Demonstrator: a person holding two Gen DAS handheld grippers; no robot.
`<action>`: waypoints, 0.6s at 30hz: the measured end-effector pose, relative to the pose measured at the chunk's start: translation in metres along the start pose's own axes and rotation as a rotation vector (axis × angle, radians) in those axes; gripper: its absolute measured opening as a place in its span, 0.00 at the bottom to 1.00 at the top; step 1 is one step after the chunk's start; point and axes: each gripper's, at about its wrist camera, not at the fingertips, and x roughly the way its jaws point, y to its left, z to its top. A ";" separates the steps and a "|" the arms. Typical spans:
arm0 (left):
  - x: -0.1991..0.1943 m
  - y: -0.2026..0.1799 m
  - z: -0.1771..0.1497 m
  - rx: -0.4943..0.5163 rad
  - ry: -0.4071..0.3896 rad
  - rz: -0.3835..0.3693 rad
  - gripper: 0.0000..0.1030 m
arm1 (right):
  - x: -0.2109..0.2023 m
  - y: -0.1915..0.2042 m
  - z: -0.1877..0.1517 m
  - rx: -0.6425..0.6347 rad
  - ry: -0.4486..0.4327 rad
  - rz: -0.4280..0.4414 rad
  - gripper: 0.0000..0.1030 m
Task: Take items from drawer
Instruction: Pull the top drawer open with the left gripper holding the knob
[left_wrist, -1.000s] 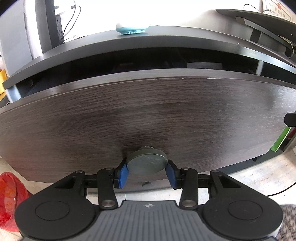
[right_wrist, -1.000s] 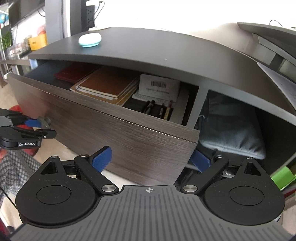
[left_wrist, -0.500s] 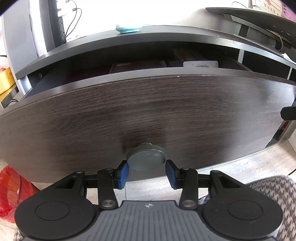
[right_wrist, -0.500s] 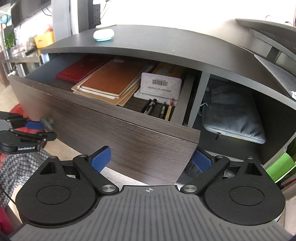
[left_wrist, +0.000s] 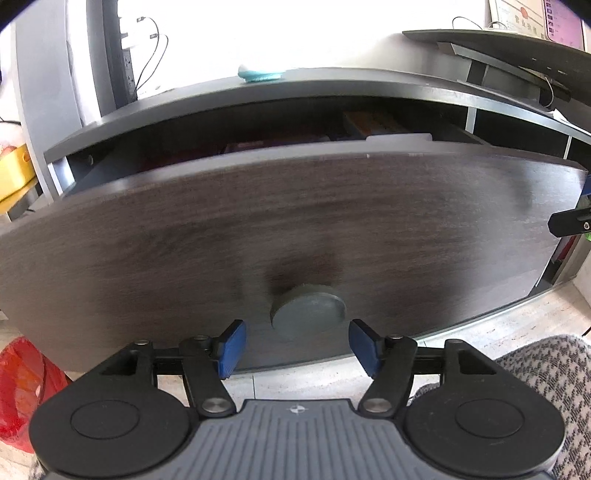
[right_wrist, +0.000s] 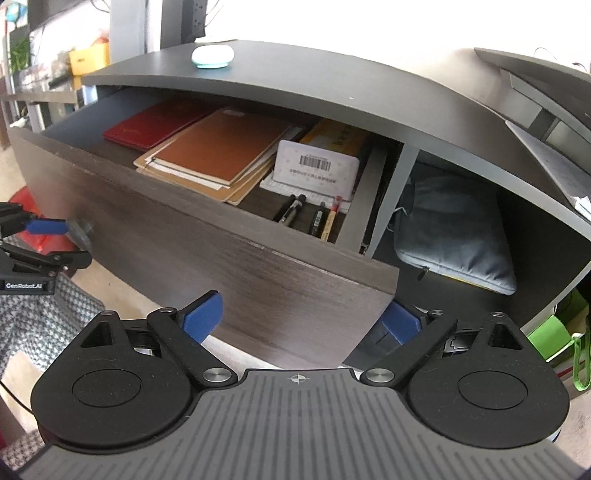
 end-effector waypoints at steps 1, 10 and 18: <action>-0.001 -0.001 0.002 0.001 -0.008 -0.002 0.60 | 0.001 0.000 0.001 0.001 -0.001 -0.001 0.92; 0.006 -0.002 0.011 -0.045 0.018 -0.027 0.49 | 0.006 -0.001 0.011 -0.010 -0.004 -0.007 0.93; 0.005 -0.004 0.014 -0.013 0.044 -0.019 0.40 | 0.004 -0.005 0.012 0.008 0.004 0.032 0.94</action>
